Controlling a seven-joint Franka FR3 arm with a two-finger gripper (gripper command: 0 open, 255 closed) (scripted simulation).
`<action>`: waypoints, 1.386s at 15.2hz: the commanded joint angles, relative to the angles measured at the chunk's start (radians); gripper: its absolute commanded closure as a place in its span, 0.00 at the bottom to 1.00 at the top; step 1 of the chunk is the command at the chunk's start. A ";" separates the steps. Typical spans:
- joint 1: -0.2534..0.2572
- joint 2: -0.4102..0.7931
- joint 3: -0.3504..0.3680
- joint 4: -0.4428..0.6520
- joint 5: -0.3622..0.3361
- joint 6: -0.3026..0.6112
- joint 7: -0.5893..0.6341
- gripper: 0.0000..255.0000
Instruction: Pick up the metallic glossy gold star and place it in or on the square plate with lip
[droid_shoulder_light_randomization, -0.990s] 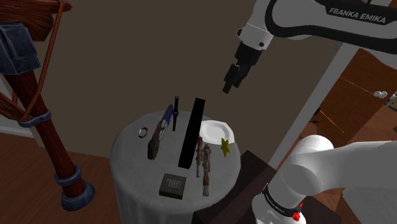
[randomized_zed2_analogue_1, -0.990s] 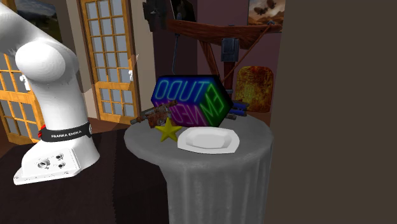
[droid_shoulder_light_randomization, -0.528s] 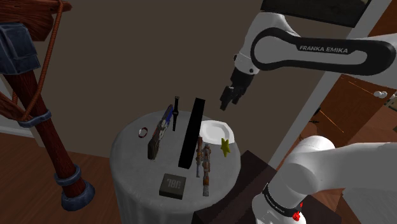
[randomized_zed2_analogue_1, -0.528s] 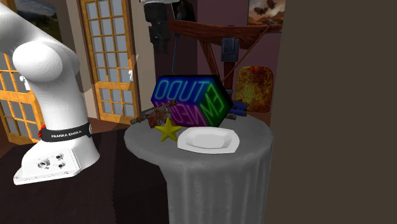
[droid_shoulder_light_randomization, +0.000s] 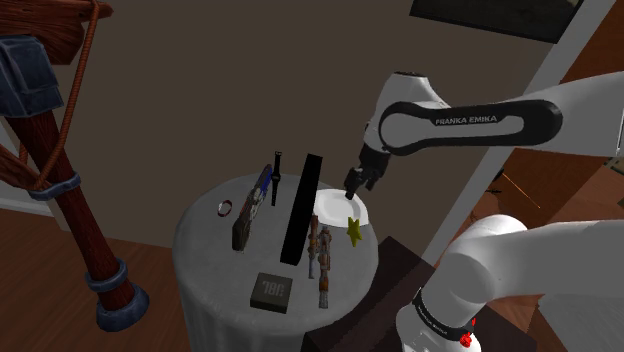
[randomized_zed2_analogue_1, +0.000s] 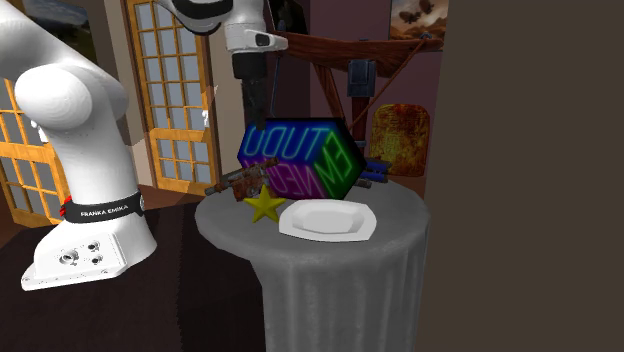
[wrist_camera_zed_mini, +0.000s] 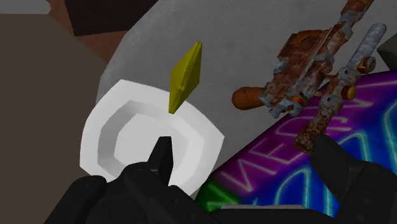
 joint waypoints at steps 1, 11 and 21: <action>-0.017 0.034 0.002 -0.051 -0.004 0.077 0.016 0.00; -0.117 0.292 0.001 -0.203 -0.043 0.442 0.080 0.00; -0.125 0.454 0.007 -0.222 -0.049 0.622 0.084 0.00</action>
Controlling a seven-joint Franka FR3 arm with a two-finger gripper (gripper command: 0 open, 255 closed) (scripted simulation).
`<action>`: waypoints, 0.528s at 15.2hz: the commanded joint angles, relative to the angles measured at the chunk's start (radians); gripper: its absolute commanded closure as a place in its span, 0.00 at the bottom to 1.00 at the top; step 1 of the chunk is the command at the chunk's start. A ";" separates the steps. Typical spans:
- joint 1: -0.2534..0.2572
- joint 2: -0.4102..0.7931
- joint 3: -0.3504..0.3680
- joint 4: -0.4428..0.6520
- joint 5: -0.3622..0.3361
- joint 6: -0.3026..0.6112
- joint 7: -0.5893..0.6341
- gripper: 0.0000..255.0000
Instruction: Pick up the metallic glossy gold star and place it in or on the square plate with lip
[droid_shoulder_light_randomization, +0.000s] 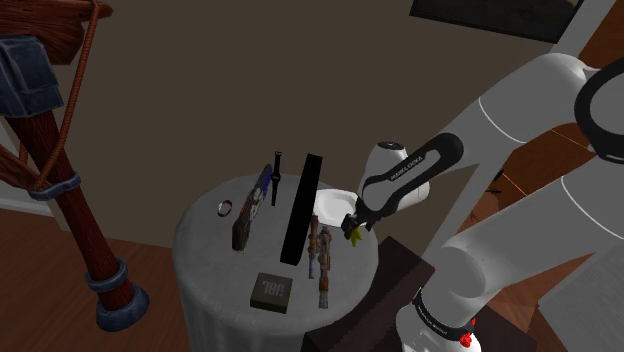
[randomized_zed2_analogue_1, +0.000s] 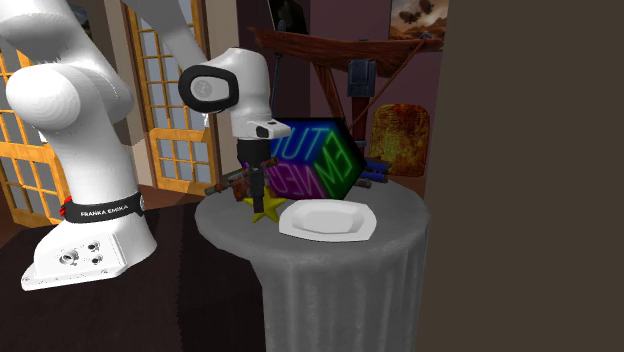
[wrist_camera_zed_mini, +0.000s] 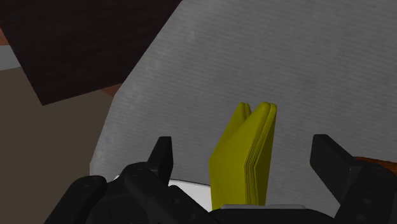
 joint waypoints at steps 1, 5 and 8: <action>-0.001 0.003 0.000 0.000 0.000 0.004 0.000 0.00; -0.001 0.003 0.000 0.000 0.000 0.003 0.000 0.00; -0.001 0.003 0.000 0.000 0.000 0.003 0.000 1.00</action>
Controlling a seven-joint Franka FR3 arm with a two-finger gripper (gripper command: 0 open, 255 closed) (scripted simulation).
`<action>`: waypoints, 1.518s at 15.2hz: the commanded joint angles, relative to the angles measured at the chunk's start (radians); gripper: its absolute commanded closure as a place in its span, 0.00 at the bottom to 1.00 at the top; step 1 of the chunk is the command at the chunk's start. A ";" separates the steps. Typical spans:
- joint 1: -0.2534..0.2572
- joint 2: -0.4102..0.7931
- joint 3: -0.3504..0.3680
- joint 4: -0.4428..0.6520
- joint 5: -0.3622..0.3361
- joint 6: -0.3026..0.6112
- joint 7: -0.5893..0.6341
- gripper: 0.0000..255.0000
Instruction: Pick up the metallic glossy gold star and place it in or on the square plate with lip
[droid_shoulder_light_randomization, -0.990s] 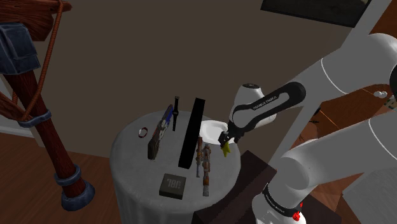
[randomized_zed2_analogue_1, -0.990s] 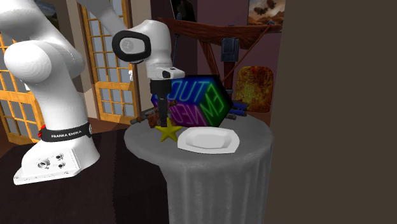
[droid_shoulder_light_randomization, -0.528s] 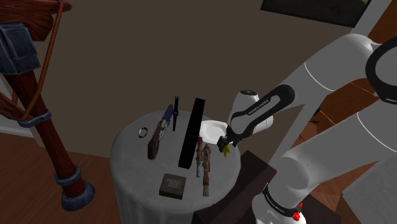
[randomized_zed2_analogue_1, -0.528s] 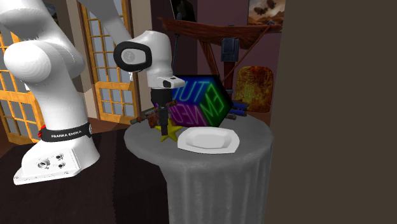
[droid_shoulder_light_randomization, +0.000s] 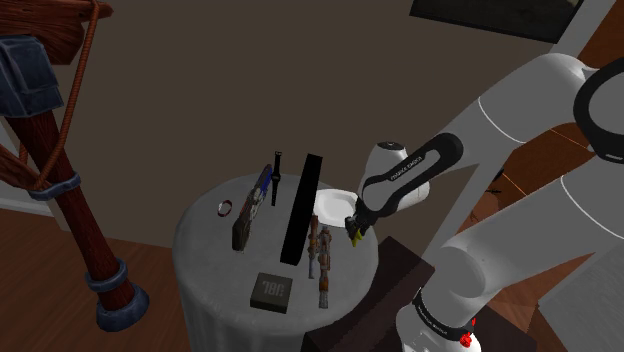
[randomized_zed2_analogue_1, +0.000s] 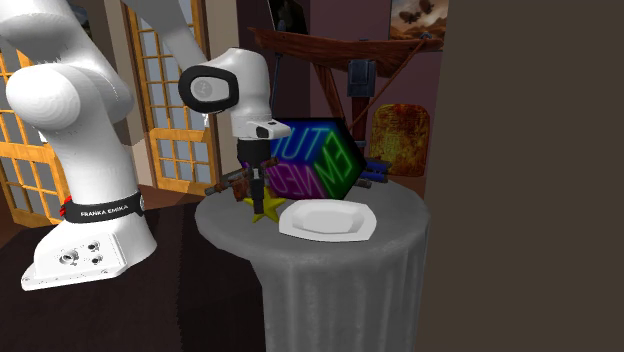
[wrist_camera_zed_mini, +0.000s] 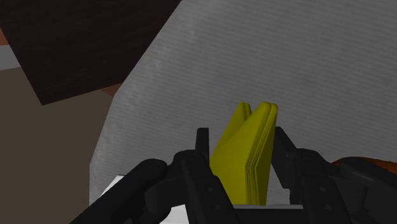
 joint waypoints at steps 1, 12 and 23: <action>0.000 0.000 0.000 0.000 0.000 0.000 0.000 1.00; 0.005 -0.108 -0.004 0.011 0.004 -0.119 -0.004 1.00; 0.008 -0.297 -0.010 0.066 0.006 -0.363 -0.009 1.00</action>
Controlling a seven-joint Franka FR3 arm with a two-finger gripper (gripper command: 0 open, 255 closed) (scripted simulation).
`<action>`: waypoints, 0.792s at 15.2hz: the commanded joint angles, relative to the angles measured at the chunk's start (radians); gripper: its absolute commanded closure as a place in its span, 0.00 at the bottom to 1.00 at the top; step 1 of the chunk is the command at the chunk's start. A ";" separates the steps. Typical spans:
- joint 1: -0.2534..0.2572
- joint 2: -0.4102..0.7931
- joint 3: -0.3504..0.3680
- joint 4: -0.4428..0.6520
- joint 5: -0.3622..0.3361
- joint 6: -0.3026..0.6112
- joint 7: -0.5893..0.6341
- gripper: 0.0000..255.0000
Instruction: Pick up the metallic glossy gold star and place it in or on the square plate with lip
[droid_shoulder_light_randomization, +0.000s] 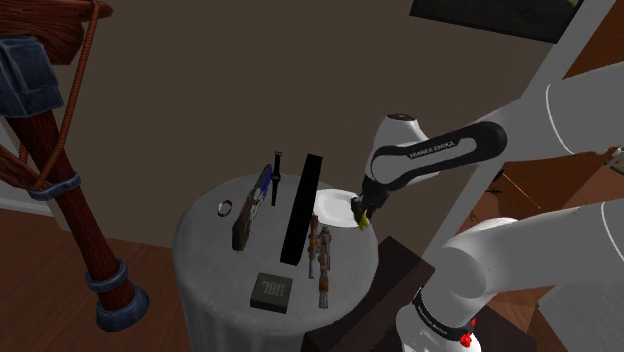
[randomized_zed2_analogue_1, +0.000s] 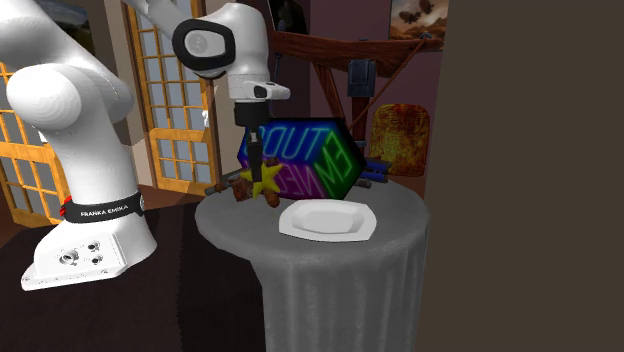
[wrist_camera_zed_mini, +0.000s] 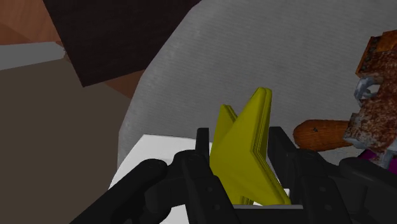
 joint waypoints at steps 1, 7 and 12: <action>0.000 -0.028 -0.001 0.014 -0.001 -0.043 -0.001 1.00; -0.043 0.254 -0.037 0.230 -0.032 0.024 -0.049 1.00; -0.060 0.450 -0.062 0.426 -0.039 0.024 -0.085 1.00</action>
